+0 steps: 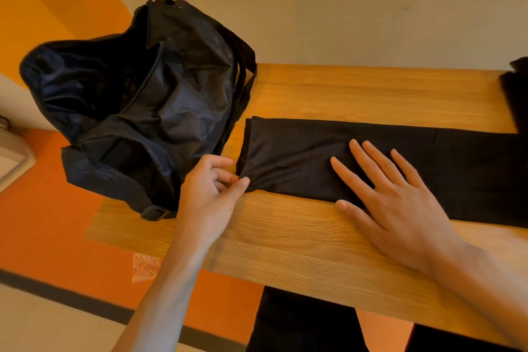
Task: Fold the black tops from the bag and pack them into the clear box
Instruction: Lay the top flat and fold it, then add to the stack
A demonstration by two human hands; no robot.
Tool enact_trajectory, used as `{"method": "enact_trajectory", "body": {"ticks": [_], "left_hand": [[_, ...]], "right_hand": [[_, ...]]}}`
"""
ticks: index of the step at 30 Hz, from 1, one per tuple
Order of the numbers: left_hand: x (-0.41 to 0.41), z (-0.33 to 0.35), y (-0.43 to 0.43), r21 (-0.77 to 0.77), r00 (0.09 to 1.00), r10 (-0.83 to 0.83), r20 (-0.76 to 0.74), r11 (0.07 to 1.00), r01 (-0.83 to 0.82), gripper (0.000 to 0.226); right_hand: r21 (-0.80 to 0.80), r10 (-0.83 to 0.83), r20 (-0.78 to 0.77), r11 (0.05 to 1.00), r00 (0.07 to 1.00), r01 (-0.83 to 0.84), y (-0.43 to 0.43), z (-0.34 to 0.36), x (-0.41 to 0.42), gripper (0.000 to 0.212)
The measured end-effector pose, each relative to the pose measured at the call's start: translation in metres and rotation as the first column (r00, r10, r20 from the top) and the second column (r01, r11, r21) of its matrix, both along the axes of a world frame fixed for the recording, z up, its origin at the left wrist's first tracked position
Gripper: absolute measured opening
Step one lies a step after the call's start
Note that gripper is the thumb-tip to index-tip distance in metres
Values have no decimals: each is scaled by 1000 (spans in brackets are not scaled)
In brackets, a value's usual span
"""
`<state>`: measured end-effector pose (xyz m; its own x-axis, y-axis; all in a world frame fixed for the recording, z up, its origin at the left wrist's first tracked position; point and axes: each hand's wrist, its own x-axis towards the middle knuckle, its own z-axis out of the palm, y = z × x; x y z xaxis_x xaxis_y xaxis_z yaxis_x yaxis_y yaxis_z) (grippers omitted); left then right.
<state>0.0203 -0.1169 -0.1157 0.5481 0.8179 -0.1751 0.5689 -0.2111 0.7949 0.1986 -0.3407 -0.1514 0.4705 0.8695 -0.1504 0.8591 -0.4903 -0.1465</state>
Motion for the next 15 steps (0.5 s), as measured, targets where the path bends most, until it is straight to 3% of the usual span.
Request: {"method": "enact_trajectory", "body": {"ticks": [3, 5, 8, 10, 12, 13, 15], "left_hand": [[-1, -1, 5, 92, 999, 24, -37, 996, -20, 20], [-3, -5, 2, 248, 992, 25, -124, 969, 6, 18], [-3, -7, -11, 497, 999, -5, -47, 867, 27, 16], [0, -11, -18, 604, 976, -204, -80, 769, 210, 33], [6, -17, -22, 570, 822, -446, -353, 594, 567, 57], [8, -22, -21, 518, 734, -489, -472, 520, 679, 62], [7, -30, -9, 442, 668, -454, -589, 512, 737, 66]], "right_hand": [[0, 0, 8, 1000, 1000, 0, 0, -1, 1, 67], [2, 0, 8, 1000, 1000, 0, -1, -1, 0, 67], [2, -3, 5, 1000, 1000, 3, -1, 0, 0, 67], [4, -4, 10, 1000, 1000, 4, 0, -1, -1, 67], [3, -2, 22, 1000, 1000, 2, -1, -1, -1, 67], [6, -1, 23, 1000, 1000, 1, -1, -1, -1, 67], [11, 0, 20, 1000, 1000, 0, -1, -1, -1, 66]]}}
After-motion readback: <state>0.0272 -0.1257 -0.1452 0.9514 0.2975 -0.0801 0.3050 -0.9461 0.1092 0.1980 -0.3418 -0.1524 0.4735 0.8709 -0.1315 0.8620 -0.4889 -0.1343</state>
